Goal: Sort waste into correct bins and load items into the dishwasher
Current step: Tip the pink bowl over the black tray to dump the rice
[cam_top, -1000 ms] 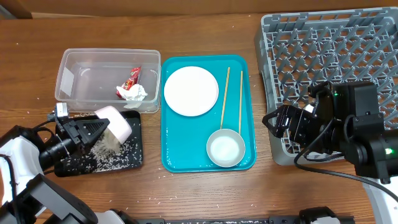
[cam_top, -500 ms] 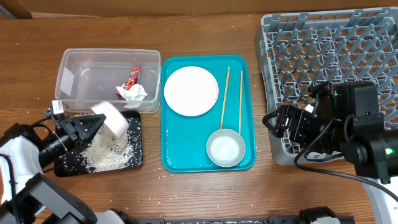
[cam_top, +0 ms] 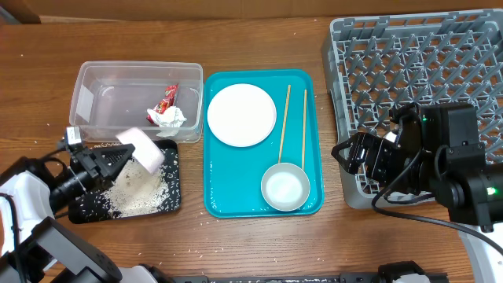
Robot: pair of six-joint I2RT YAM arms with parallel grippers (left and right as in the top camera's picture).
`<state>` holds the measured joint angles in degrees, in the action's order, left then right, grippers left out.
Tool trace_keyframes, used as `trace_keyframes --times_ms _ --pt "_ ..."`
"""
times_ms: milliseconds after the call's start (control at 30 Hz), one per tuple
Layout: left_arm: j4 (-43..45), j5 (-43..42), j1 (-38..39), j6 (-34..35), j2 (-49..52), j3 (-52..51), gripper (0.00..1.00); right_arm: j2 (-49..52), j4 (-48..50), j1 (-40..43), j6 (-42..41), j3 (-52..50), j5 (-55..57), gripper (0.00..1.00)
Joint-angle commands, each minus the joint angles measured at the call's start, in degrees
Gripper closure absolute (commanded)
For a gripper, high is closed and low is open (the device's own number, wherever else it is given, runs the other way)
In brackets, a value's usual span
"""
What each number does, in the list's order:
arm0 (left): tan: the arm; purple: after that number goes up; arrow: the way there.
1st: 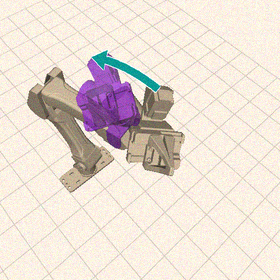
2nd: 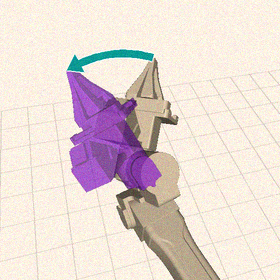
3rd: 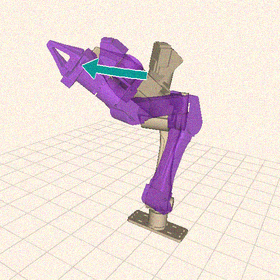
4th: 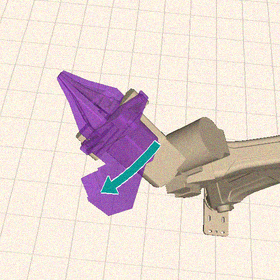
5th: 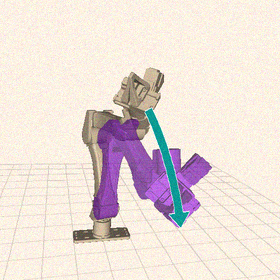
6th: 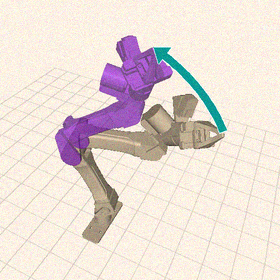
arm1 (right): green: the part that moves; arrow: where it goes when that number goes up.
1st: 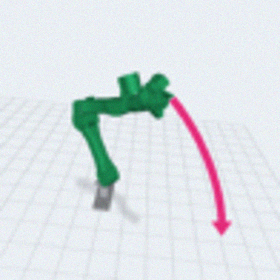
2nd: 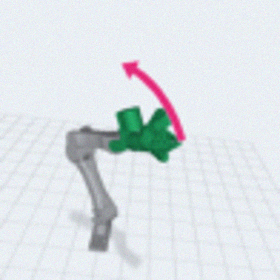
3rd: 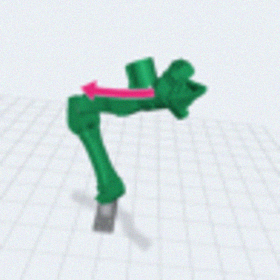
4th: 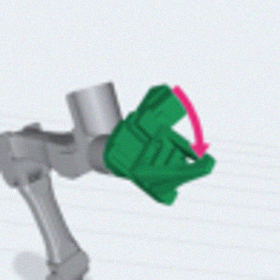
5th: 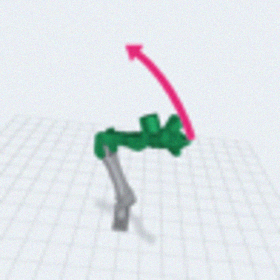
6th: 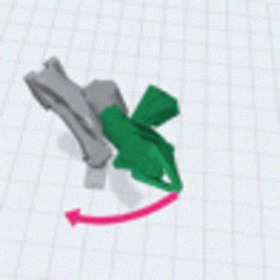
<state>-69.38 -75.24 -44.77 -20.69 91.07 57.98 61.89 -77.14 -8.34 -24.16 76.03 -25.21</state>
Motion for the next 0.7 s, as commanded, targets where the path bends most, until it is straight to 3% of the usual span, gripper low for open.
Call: trace_keyframes --times_ms 0,100,267,433,600,667 --pt "1.8 7.0 -0.3 8.8 0.2 0.2 0.96 -0.1 0.3 -0.3 0.2 0.9 0.3 0.0" --pt "-5.8 1.9 0.6 0.5 -0.2 1.1 0.96 -0.1 0.1 -0.3 0.2 0.9 0.3 0.0" --pt "-14.1 8.9 3.9 -1.9 -2.1 5.0 0.96 -0.1 1.2 -0.3 0.2 0.9 0.3 0.0" --pt "-16.9 14.8 13.9 7.6 -7.0 9.0 0.96 -0.1 3.6 -0.3 0.3 0.9 1.2 0.0" --pt "-8.8 38.0 33.2 28.7 -12.2 9.2 0.96 0.2 4.8 -0.3 0.4 0.9 1.7 0.0" --pt "-5.9 45.7 41.4 33.9 -12.4 9.2 0.96 0.5 4.4 -0.3 0.4 0.9 2.9 0.0"
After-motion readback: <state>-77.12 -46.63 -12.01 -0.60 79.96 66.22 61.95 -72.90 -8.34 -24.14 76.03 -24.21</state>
